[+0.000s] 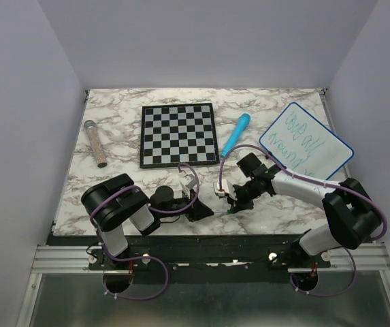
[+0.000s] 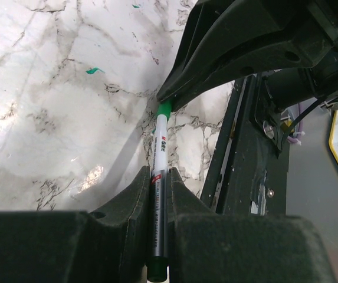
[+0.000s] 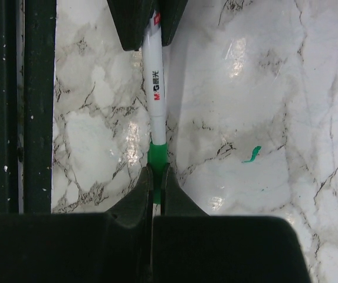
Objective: Write a sentence on the whiteboard
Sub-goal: Insert the whiteboard marker without the cap into the pen cap.
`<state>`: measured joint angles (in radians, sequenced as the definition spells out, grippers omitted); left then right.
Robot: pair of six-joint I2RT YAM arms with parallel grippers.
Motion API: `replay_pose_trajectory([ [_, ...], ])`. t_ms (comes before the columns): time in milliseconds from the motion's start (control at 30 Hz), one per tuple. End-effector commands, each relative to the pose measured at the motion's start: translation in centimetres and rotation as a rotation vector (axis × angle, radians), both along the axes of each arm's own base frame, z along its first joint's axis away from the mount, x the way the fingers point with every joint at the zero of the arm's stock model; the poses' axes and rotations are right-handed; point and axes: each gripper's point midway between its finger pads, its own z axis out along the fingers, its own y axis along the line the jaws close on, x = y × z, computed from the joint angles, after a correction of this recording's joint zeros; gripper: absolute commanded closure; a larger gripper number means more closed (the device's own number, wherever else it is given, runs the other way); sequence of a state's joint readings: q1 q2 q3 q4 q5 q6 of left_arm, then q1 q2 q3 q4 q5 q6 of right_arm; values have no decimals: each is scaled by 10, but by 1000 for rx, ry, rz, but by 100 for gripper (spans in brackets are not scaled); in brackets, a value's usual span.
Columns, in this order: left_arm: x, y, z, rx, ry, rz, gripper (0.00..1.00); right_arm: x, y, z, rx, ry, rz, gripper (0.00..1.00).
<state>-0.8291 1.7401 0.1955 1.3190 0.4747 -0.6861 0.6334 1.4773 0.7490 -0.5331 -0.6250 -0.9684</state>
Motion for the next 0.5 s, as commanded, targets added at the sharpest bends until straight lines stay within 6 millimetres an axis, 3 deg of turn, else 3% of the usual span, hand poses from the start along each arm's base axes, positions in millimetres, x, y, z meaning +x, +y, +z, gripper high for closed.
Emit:
replay_pose_trajectory([
  [0,10,-20,79,-276,-252,-32,100,-2,13,11,62,31,17,99],
  [267,11,-28,78,-280,-251,-52,100,-3,18,19,94,35,20,99],
  [467,12,-33,92,-316,-272,-71,100,-3,26,54,183,-18,34,99],
])
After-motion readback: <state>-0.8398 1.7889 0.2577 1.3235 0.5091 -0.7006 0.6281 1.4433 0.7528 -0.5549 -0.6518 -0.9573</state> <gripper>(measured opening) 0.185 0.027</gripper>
